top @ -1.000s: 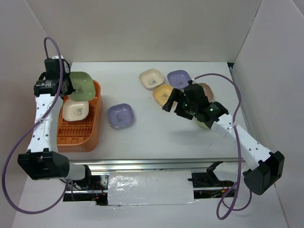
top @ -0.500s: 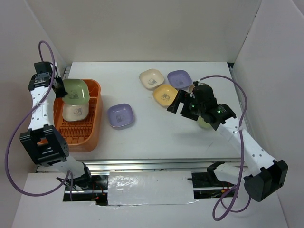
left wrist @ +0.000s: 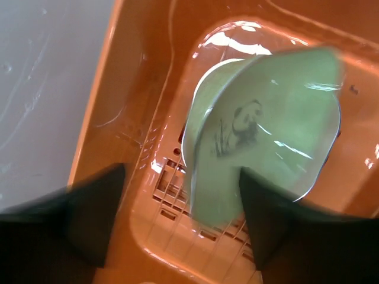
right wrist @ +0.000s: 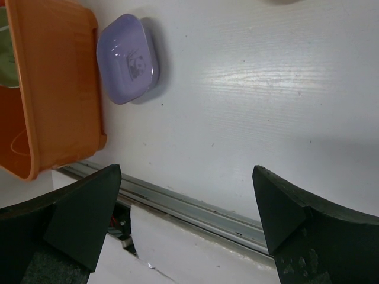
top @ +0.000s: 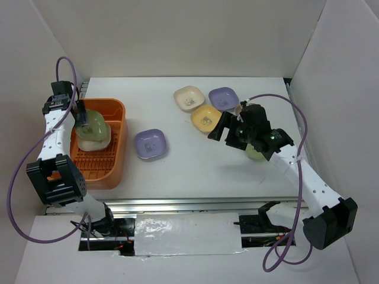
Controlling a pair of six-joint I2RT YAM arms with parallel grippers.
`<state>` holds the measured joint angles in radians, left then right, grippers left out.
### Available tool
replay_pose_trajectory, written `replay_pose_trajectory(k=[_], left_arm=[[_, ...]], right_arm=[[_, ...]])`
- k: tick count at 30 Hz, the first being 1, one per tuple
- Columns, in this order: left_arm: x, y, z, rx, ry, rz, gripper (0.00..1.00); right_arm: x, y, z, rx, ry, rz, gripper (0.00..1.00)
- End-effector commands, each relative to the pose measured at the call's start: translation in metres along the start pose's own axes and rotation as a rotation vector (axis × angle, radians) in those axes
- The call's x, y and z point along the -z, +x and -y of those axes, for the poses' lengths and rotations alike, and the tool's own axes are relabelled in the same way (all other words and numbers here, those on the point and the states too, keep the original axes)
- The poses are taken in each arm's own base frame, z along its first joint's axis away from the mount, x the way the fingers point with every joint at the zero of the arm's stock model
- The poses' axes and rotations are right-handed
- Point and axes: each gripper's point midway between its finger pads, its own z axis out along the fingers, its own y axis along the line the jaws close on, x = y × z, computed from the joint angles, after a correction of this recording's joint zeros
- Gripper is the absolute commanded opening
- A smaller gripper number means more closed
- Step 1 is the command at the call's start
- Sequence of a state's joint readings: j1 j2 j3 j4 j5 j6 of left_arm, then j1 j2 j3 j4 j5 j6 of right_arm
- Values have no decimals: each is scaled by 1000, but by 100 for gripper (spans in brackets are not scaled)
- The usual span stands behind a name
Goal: Place the plates into the plastic bin on the countertop
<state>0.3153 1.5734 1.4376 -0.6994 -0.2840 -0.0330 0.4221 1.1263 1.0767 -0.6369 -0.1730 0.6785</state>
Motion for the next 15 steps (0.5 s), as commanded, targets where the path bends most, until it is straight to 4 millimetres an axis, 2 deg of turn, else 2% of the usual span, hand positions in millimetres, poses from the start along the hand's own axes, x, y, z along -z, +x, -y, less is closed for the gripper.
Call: replay_pose_trajectory(k=[1, 4, 5, 8, 10, 12, 15], left_arm=[[14, -23, -15, 60, -78, 86, 99], [29, -37, -9, 66, -47, 131, 99], [41, -45, -8, 68, -43, 164, 99], [61, -53, -10, 88, -46, 208, 99], [75, -60, -3, 118, -16, 237, 99], [96, -64, 3, 192, 6, 256, 99], [113, -57, 6, 309, 44, 223, 99]], right_arm=[[5, -12, -7, 10, -27, 45, 100], [3, -12, -4, -2, -18, 46, 100], [2, -13, -2, -11, -12, 47, 100], [-5, -15, 3, -35, 9, 45, 100], [-8, -19, 7, -53, 28, 55, 100], [-21, -24, 25, -116, 94, 66, 100], [-36, -31, 47, -211, 156, 79, 100]])
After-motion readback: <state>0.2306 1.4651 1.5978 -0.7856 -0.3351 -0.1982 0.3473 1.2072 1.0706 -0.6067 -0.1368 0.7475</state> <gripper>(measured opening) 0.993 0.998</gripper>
